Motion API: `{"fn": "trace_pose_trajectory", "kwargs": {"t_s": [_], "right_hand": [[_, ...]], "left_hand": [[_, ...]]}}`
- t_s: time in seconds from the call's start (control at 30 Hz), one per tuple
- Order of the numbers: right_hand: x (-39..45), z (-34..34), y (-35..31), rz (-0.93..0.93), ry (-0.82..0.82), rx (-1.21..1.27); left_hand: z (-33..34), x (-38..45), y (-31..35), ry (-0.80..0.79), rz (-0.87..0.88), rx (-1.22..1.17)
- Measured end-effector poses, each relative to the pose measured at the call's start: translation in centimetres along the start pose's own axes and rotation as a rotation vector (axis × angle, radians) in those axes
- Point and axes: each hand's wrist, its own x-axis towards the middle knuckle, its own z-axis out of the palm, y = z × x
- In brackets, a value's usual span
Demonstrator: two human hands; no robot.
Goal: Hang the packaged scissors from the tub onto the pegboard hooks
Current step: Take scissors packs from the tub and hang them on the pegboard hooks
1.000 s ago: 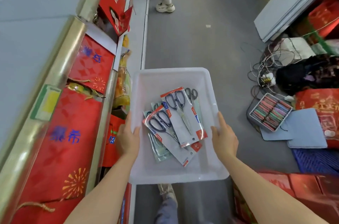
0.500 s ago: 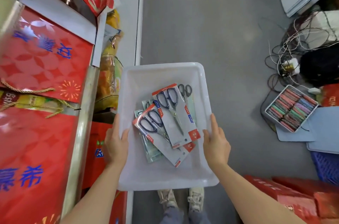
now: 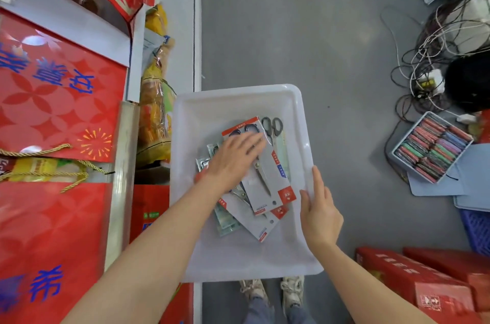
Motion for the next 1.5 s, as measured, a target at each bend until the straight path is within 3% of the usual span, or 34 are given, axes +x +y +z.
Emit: {"fn": "trace_pose_trajectory", "kwargs": {"t_s": [0.1,0.17,0.33,0.5,0.63,0.87,0.93,1.0,1.1,1.2,1.3,1.37,1.5], "right_hand": [[0.1,0.3,0.1,-0.017,0.033,-0.02],[0.1,0.5,0.2,-0.033,0.06,-0.022],[0.2,0.7,0.5,-0.065,0.081,-0.03],[0.2,0.0,0.1,-0.12,0.118,-0.034],[0.1,-1.1,-1.0,-0.108,0.163,0.0],[-0.3,-4.1,-5.1,0.056,0.229,0.409],[-0.8,-4.8,-6.1,0.146,0.21,0.555],[-1.2,-5.3,-7.6,0.243,0.113,0.743],[-1.3,-5.7,-10.1,0.274,-0.074,1.028],[-0.9,-5.6,-11.7,0.202,-0.067,1.057],[-0.3,-5.4,-11.0,0.271,-0.062,1.075],[0.1,-5.6,-10.0,0.266,-0.063,1.071],[0.8,-6.2,-7.5,0.298,0.015,0.978]], "left_hand": [[-0.1,5.5,1.4,-0.28,0.28,0.184],[0.1,7.3,2.1,-0.322,0.38,0.335],[0.3,6.9,0.8,-0.151,0.549,0.356],[-1.9,5.0,-1.9,0.004,0.549,0.228],[-4.7,3.4,-2.9,-0.003,0.316,0.07],[-9.7,-0.7,-3.8,-0.022,-0.095,-0.337],[-11.1,-1.6,-4.3,0.077,-0.237,-0.583],[-11.9,-2.4,-4.1,0.156,-0.435,-0.98],[-11.4,-3.5,-2.5,0.158,-0.711,-1.559],[-9.7,-4.1,-0.1,0.101,-0.844,-1.828],[-7.0,-4.3,1.0,0.119,-0.816,-1.945],[-4.4,-4.4,0.9,0.089,-0.767,-1.783],[0.4,-5.0,0.9,-0.242,-0.37,-0.475]]}}
